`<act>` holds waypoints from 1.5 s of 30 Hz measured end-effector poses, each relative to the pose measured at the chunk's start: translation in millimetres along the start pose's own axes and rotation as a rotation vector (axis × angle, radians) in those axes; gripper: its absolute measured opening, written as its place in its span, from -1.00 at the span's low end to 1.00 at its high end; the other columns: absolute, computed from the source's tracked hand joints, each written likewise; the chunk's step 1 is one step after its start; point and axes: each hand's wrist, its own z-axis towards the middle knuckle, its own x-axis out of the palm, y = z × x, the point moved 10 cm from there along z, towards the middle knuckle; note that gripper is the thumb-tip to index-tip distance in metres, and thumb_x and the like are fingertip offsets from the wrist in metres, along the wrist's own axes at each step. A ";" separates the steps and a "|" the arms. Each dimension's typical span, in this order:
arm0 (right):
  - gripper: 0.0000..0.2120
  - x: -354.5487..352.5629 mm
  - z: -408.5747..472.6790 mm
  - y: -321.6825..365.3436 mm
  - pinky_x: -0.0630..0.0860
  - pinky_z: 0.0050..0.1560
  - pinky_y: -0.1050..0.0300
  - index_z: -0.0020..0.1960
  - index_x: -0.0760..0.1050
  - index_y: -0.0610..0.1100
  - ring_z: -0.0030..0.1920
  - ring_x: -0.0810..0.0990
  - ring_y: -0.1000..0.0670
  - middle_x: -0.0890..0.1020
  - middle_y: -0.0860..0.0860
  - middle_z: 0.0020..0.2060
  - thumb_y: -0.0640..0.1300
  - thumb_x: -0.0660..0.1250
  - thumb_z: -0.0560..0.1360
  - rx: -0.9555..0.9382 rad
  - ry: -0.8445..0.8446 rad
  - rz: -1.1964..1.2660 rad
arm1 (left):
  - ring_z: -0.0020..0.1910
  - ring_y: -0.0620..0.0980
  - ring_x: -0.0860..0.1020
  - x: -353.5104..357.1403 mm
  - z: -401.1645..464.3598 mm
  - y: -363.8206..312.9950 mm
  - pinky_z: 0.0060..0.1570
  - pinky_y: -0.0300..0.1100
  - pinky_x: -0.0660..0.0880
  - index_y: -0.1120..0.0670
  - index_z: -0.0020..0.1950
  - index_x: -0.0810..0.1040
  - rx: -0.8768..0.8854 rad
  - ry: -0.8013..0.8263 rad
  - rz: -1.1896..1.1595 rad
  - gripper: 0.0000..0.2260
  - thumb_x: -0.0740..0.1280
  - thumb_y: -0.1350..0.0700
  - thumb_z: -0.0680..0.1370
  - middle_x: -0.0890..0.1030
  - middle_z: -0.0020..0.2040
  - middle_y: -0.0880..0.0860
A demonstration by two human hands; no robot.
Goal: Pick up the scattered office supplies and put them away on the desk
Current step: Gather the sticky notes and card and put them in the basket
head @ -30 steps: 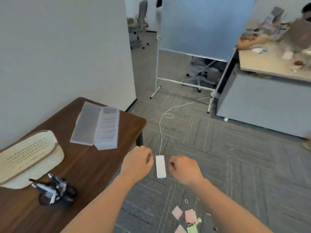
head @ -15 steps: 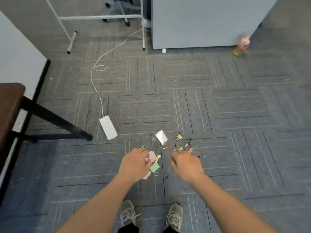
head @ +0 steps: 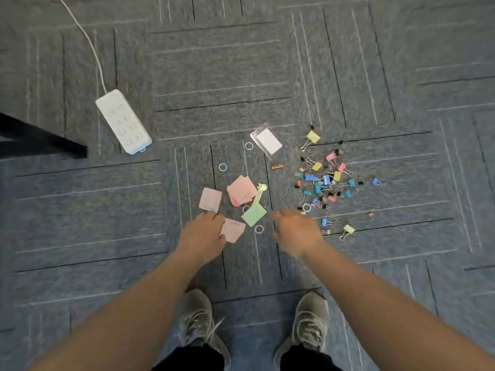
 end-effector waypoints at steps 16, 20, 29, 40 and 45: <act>-0.46 145.9 183.0 3.7 0.36 0.18 -0.05 0.36 0.28 0.01 0.20 0.37 -0.11 0.39 -0.08 0.19 0.15 0.35 0.47 -0.434 -0.005 -0.399 | 0.10 0.09 0.35 181.8 159.8 31.1 0.00 -0.04 0.36 0.07 0.17 0.41 0.246 0.060 0.273 -0.61 0.37 -0.07 0.43 0.40 0.12 0.08; -0.70 143.3 178.4 2.3 0.40 0.16 -0.06 0.23 0.43 -0.04 0.16 0.45 -0.13 0.48 -0.07 0.11 0.08 0.23 0.56 -0.449 0.049 -0.265 | 0.03 0.10 0.45 173.9 147.6 30.9 -0.16 -0.06 0.33 0.04 0.00 0.40 0.257 0.120 0.046 -0.94 0.22 0.07 0.56 0.48 0.02 0.07; -0.43 88.5 232.7 27.4 0.39 0.17 -0.08 0.35 0.32 0.03 0.31 0.32 -0.10 0.35 -0.01 0.32 0.08 0.43 0.41 -0.357 -0.009 -0.056 | 0.14 0.06 0.39 103.8 172.1 124.7 -0.03 -0.02 0.44 0.03 0.11 0.45 -0.104 -0.274 -0.252 -0.70 0.42 0.04 0.43 0.42 0.09 0.00; -0.51 114.3 246.3 32.3 0.24 0.37 -0.21 0.28 0.43 -0.04 0.33 0.35 -0.16 0.42 -0.10 0.32 0.15 0.39 0.43 -0.255 -0.014 -0.326 | 0.07 0.07 0.45 120.5 181.9 116.7 0.04 -0.01 0.43 0.01 0.16 0.42 -0.163 -0.097 0.068 -0.74 0.32 -0.03 0.52 0.50 0.14 0.08; -0.83 87.2 223.1 -5.6 0.57 -0.20 0.02 0.14 0.46 -0.06 -0.10 0.62 -0.05 0.60 -0.01 -0.07 -0.06 0.29 0.56 -0.176 0.009 0.452 | -0.26 0.07 0.55 112.4 167.4 138.4 -0.36 -0.07 0.53 0.05 -0.07 0.38 -0.326 -0.277 -0.594 -0.88 0.13 0.06 0.62 0.56 -0.14 0.10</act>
